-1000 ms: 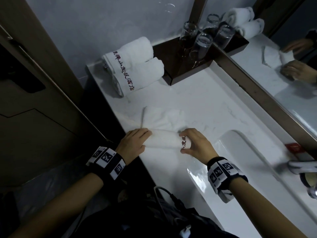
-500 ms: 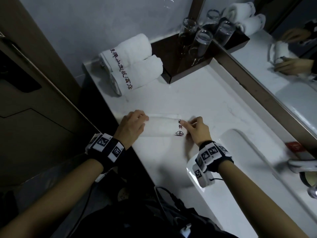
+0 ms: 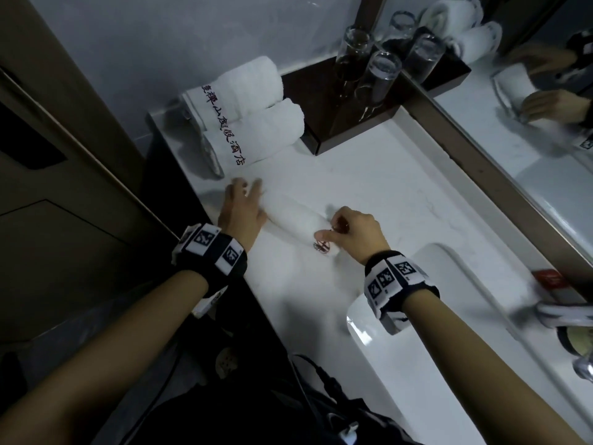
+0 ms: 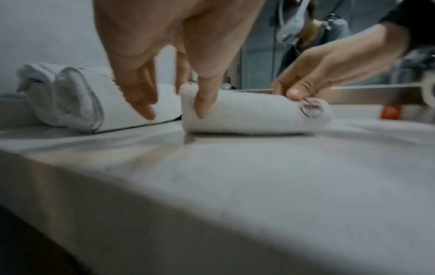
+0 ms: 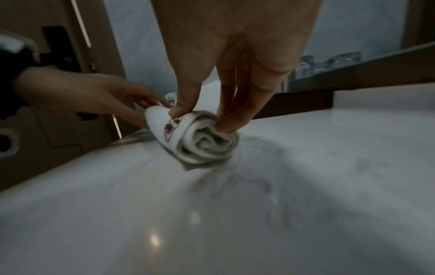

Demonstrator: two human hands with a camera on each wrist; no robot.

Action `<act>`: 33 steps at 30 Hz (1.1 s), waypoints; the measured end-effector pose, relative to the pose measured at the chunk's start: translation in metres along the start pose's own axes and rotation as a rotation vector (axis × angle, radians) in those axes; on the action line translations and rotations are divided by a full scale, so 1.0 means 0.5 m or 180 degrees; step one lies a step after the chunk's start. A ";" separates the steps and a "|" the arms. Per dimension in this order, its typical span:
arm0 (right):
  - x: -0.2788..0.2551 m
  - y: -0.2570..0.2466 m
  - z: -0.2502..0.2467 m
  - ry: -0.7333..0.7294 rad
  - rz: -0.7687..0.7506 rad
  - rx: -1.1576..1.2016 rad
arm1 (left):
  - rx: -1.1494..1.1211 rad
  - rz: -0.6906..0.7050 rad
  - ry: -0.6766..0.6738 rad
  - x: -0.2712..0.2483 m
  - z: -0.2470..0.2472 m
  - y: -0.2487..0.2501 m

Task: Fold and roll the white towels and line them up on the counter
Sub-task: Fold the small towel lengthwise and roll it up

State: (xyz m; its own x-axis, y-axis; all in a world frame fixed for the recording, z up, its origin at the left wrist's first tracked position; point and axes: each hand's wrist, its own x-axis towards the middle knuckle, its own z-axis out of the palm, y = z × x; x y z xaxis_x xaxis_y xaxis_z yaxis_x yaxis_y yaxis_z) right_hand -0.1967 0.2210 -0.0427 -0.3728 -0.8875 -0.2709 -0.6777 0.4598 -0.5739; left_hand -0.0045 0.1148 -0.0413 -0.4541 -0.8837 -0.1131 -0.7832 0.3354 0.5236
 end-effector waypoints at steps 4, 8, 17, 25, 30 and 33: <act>0.036 -0.022 -0.003 -0.0258 0.0388 0.0001 | -0.0501 -0.0607 -0.0448 0.011 0.020 0.009; 0.056 -0.041 -0.010 -0.0602 0.0526 0.0066 | -0.1118 -0.0290 -0.0489 -0.023 0.057 0.035; 0.042 -0.103 0.049 -0.0629 0.1394 0.1445 | -0.1944 -0.0221 -0.1076 -0.022 0.028 0.005; 0.104 -0.162 0.051 -0.0242 0.1712 0.2467 | -0.1979 0.0063 -0.0661 0.046 -0.020 -0.053; 0.195 -0.185 0.044 0.0372 0.1747 0.3115 | -0.1359 0.0754 -0.0115 0.102 -0.052 -0.063; 0.246 -0.192 0.056 0.0515 0.1751 0.3111 | -0.0592 0.1008 0.0085 0.104 -0.073 -0.083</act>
State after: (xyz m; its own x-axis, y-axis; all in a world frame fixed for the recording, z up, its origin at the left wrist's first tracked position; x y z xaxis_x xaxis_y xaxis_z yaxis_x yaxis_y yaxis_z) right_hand -0.1597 0.0667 -0.0427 -0.5929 -0.5252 -0.6105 0.3627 0.5027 -0.7847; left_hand 0.0199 0.0430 -0.0381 -0.6484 -0.7547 0.0999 -0.5138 0.5307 0.6741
